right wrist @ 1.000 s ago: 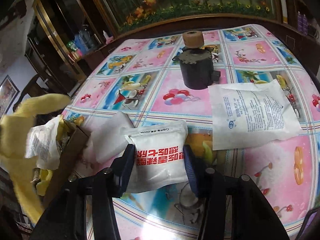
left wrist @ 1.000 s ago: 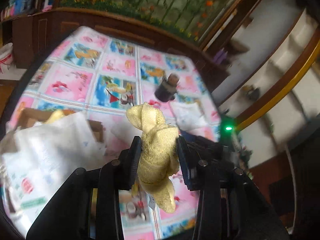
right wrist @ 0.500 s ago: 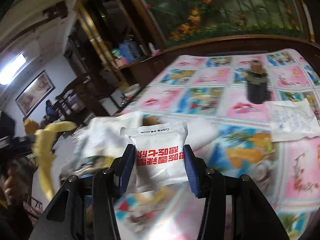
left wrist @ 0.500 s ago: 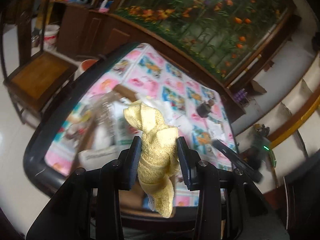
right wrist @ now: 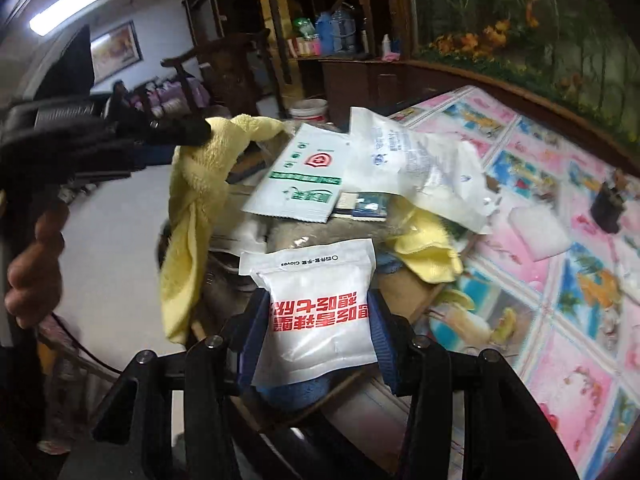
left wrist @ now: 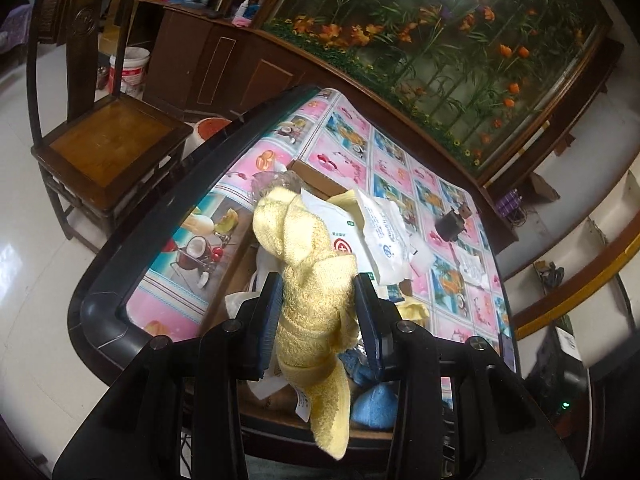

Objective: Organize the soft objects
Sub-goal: 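Carry the packet and yellow towel into the box and open both tools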

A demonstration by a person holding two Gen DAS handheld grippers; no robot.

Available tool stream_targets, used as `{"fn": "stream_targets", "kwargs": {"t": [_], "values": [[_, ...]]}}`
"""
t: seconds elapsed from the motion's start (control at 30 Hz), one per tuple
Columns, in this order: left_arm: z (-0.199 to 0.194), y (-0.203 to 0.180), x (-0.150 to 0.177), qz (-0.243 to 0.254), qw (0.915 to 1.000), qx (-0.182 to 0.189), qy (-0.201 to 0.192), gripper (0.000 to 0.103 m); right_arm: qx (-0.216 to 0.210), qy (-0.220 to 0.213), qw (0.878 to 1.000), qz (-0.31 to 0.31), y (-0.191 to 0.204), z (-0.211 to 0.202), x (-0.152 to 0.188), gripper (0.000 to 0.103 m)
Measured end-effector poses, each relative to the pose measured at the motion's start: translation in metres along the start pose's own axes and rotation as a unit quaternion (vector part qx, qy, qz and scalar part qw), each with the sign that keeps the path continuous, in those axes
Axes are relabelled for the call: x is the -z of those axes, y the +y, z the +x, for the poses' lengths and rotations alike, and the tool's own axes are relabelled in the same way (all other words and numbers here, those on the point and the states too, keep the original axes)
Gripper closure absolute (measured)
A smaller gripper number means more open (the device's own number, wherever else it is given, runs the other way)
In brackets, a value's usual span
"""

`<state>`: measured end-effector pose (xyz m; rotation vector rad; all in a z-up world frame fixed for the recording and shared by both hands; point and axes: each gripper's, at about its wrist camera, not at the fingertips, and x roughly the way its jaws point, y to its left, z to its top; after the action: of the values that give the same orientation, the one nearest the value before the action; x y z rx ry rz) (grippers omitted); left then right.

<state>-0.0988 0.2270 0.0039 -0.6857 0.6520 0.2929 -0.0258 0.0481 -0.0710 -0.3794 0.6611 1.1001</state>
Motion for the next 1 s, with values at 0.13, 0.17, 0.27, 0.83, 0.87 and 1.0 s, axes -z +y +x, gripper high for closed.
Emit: {"fn": "stream_targets", "kwargs": {"t": [0.13,0.17,0.27,0.83,0.87,1.0], "values": [[0.004,-0.005,0.005,0.023,0.9997,0.003,0.002,0.067,0.016,0.006,1.000,0.019,-0.019,-0.009,0.001,0.054],[0.007,-0.005,0.006,0.025,0.9997,-0.001,0.006,0.067,0.025,0.011,1.000,0.014,-0.022,-0.007,0.002,0.054],[0.013,-0.001,0.009,0.016,0.9997,0.010,0.017,0.067,0.041,0.034,0.999,0.004,-0.027,0.004,-0.002,0.054],[0.037,-0.001,0.010,0.020,0.9995,0.017,0.017,0.066,0.076,0.080,0.994,0.001,-0.030,0.030,-0.027,0.050],[0.038,0.000,0.010,0.018,0.9995,0.017,0.017,0.066,0.071,0.080,0.994,0.007,-0.032,0.032,-0.029,0.049],[0.032,0.001,0.010,0.009,0.9995,0.030,0.008,0.065,0.050,0.057,0.997,0.008,-0.025,0.029,-0.025,0.041]]}}
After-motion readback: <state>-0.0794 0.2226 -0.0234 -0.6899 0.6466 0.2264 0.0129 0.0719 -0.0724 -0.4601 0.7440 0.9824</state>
